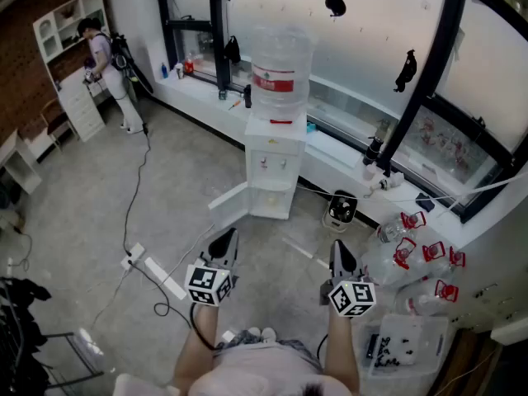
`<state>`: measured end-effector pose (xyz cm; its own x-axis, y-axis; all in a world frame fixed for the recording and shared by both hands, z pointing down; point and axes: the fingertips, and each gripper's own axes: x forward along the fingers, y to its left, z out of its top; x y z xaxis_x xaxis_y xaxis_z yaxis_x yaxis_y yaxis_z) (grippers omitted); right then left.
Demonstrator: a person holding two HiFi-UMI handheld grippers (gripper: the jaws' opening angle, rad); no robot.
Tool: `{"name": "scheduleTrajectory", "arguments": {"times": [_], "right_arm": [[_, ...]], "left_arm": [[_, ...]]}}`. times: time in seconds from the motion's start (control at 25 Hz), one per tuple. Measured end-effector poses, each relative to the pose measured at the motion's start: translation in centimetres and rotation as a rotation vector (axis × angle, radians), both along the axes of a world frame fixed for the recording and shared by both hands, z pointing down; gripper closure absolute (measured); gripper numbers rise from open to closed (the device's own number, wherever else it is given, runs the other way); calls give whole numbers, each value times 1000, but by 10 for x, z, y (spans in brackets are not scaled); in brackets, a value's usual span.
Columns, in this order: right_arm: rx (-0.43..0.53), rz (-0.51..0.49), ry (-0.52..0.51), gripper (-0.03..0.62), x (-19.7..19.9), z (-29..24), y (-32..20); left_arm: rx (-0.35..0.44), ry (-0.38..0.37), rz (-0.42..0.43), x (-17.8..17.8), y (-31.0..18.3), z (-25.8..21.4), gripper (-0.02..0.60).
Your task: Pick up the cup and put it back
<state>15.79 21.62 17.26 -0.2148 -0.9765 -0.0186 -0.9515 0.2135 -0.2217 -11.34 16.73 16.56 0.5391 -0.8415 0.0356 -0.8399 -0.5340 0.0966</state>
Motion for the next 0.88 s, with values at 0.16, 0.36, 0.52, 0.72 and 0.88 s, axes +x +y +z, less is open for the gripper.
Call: {"name": "scheduleTrajectory", "arguments": {"times": [0.16, 0.36, 0.52, 0.72, 0.88], "right_arm": [[-8, -1, -3, 577, 0, 2, 1], [-14, -1, -18, 577, 0, 3, 4], [-18, -2, -21, 577, 2, 4, 6], [-7, -11, -38, 577, 2, 2, 8], [-5, -16, -44, 577, 1, 2, 10]], "left_arm": [[-2, 1, 0, 1, 0, 0, 557], [-7, 2, 4, 2, 2, 3, 557], [-12, 1, 10, 7, 5, 5, 557], [-15, -1, 21, 12, 7, 6, 557], [-19, -2, 24, 14, 9, 7, 557]]}}
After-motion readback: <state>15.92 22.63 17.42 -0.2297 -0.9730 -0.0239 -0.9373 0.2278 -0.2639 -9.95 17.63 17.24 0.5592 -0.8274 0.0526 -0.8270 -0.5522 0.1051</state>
